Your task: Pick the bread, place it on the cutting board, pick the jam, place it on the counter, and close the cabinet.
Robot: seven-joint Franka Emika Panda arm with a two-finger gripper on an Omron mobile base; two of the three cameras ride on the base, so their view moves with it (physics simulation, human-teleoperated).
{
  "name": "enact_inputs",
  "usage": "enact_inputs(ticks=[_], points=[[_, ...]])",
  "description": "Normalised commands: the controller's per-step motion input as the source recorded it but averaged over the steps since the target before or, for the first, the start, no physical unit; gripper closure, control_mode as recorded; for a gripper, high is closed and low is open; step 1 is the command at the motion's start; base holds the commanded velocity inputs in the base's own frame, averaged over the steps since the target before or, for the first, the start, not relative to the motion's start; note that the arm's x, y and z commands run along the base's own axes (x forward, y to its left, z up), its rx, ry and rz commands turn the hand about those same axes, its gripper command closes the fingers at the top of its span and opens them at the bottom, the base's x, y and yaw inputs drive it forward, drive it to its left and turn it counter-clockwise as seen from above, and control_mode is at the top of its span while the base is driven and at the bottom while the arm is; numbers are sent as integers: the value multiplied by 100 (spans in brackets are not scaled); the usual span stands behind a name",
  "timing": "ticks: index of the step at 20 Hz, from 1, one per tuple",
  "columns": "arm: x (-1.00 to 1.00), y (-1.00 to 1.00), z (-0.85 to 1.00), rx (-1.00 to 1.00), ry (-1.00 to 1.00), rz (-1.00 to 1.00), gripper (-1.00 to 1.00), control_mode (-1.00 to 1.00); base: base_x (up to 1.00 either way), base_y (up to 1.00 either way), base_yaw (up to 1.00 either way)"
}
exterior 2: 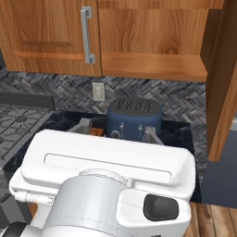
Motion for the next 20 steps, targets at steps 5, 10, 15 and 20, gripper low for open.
enact_inputs(ticks=[5,10,15,20], points=[[0,-21,-2,-1,0,-1,-100,-100,0,0,0],[0,-20,-2,0,0,0,-100,-100,0,0,0],[0,-20,-2,0,0,0,-100,-100,0,0,0],[-2,-19,-1,0,0,0,-100,-100,0,0,0]])
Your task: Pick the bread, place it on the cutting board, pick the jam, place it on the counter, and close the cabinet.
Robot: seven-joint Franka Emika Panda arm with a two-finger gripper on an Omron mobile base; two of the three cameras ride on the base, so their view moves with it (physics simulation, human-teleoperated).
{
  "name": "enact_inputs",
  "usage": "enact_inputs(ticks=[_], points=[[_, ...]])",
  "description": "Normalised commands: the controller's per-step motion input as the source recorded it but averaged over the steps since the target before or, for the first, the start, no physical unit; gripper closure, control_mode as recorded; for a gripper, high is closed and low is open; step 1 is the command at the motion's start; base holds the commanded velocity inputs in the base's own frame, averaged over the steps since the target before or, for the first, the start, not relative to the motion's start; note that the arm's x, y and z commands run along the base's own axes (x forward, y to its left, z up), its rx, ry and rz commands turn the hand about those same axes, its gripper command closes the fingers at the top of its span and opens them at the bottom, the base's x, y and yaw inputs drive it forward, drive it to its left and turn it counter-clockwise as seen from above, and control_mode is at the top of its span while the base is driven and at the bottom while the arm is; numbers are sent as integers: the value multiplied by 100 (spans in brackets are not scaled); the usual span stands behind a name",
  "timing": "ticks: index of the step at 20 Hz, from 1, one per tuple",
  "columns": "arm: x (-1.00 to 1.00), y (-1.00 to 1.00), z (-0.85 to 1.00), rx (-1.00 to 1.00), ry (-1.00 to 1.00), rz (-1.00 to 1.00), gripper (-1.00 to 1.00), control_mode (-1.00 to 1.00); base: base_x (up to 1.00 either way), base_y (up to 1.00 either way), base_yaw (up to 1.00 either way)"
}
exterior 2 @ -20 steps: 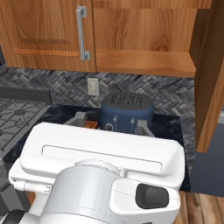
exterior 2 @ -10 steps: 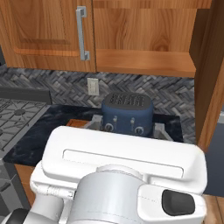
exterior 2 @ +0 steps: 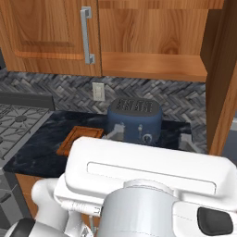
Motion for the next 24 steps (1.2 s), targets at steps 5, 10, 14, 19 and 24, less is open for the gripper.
enact_inputs(ticks=[5,10,14,19,24], points=[[0,-20,-3,0,0,0,-100,-100,0,0,0],[0,-20,-5,0,0,0,-100,-100,0,0,0],[0,-19,-5,0,0,0,-100,-100,0,0,0],[0,-18,-6,-1,0,0,-100,-100,0,0,0],[0,-18,-4,0,0,0,-100,-100,0,0,0]])
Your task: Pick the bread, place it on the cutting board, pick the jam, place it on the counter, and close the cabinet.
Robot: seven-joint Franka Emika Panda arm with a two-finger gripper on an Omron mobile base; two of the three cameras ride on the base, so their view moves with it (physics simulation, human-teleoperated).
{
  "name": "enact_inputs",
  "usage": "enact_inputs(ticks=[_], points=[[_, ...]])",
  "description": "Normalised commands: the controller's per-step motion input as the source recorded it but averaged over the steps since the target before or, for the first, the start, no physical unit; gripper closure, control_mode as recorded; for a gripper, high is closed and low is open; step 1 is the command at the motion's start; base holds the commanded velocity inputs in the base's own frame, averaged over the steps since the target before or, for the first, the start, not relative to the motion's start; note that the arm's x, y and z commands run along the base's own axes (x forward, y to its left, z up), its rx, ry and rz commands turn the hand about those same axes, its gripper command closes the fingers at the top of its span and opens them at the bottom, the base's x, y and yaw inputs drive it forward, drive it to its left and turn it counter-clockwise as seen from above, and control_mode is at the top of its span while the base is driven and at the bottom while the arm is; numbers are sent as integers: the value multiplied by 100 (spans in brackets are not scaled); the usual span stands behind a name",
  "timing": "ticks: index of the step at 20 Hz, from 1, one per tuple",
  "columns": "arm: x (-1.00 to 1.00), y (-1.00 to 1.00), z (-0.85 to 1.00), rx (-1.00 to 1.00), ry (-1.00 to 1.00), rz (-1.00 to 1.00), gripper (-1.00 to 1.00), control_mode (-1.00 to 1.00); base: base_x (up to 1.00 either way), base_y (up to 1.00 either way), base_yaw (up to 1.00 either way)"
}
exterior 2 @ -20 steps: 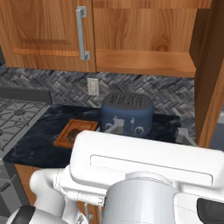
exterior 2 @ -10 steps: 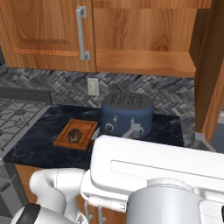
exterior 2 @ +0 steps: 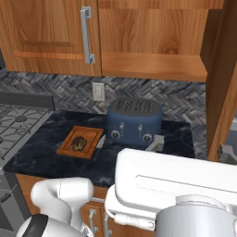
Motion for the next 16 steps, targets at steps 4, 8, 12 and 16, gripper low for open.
enact_inputs(ticks=[4,8,12,16], points=[[0,-22,-1,0,0,0,-100,-100,0,0,0],[0,-23,-1,0,0,0,-100,-100,0,0,0],[0,-19,-5,0,0,0,-100,-100,0,0,0],[0,-18,-5,0,0,0,-100,-100,0,0,0]])
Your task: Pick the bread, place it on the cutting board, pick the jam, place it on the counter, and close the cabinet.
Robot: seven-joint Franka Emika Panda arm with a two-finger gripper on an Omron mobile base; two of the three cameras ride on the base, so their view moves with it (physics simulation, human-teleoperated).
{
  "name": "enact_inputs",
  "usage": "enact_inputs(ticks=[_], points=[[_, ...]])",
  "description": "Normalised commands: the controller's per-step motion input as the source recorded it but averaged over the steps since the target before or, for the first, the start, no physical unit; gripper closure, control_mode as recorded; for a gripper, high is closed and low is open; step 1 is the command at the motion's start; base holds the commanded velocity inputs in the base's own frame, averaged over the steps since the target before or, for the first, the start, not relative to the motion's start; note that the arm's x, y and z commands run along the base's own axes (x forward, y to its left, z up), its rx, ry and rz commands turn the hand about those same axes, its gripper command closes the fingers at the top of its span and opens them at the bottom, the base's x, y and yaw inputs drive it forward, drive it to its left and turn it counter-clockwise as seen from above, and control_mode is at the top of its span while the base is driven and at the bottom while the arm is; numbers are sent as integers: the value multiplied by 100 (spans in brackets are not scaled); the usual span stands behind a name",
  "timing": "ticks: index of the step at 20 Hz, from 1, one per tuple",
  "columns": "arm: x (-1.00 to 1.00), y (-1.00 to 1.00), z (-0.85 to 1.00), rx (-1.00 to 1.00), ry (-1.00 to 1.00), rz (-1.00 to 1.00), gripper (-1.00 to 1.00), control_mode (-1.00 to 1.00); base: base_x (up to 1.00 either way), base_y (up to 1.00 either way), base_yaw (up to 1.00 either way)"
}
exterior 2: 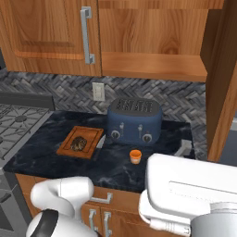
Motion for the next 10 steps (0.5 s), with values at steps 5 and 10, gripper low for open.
enact_inputs(ticks=[5,10], points=[[0,-19,-4,0,0,0,-100,-100,0,0,0],[0,-17,-8,-1,0,0,-100,-100,0,0,0]])
